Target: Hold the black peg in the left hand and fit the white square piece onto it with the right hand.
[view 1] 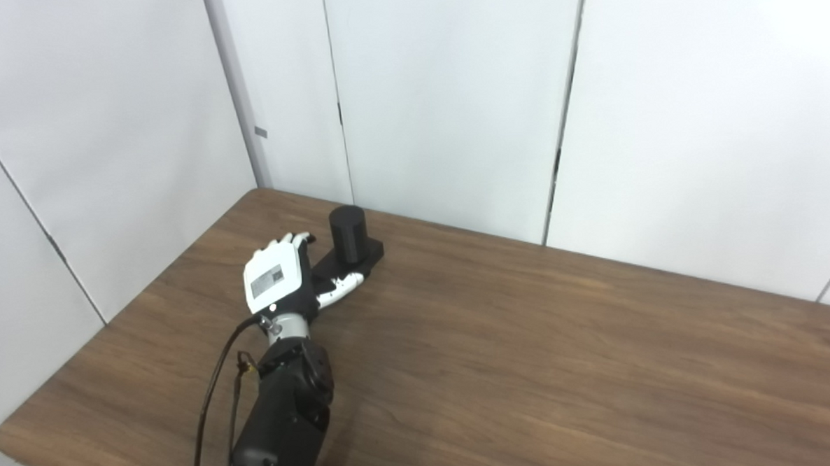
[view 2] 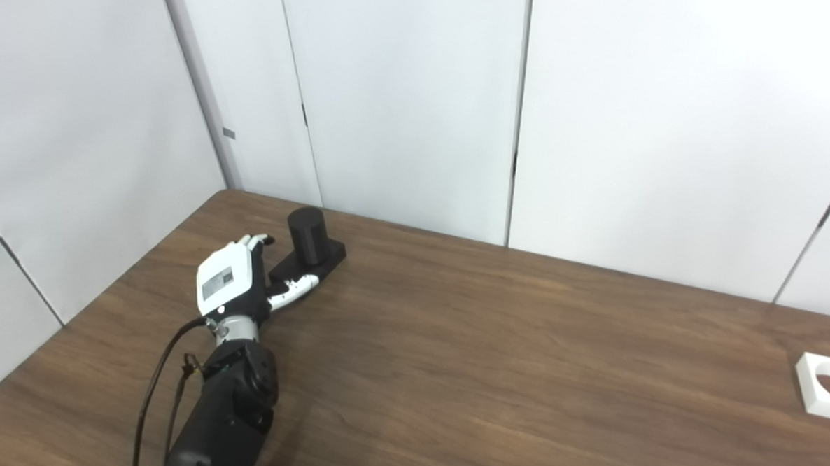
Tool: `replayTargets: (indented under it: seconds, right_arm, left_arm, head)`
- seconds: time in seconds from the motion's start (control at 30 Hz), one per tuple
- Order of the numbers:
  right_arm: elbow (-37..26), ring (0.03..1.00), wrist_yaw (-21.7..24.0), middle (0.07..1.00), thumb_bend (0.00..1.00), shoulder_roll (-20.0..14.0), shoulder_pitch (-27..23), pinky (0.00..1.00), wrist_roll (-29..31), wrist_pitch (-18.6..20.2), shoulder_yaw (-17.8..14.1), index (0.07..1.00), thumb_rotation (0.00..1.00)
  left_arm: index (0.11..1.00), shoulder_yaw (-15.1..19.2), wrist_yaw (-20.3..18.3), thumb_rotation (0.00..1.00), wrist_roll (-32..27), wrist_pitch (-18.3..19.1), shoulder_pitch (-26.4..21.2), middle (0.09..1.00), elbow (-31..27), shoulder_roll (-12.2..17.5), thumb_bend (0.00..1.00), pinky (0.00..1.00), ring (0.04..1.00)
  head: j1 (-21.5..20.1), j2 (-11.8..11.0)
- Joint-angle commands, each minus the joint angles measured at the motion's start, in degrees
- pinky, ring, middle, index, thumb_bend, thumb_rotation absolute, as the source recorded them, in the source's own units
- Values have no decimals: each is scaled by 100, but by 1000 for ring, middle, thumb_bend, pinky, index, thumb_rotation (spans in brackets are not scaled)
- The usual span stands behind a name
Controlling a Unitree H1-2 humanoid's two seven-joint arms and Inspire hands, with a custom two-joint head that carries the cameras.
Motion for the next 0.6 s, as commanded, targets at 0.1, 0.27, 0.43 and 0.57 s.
replayTargets:
  seconds: [0.1,0.27,0.43,0.57]
  right_arm:
    - [-205,900,0,852,659,3,47,1000,-72,180,41,904,1000]
    - [-245,904,17,847,688,3,65,1000,-50,230,41,897,1000]
    - [-269,889,-10,846,674,18,70,964,-113,239,45,894,1000]
    - [-283,898,9,854,709,9,69,993,-87,289,57,898,1000]
  left_arm:
    - [803,-12,156,659,-13,7,-449,904,212,198,913,929,916]
    - [799,-24,189,627,-41,8,-582,899,436,195,915,926,916]
    - [791,-88,349,603,-219,5,-731,896,776,233,913,924,914]
    - [790,-142,443,606,-281,6,-850,894,1092,280,919,907,907]
  head:
    - [-15,16]
    - [-44,31]
    - [-62,39]
    - [-75,46]
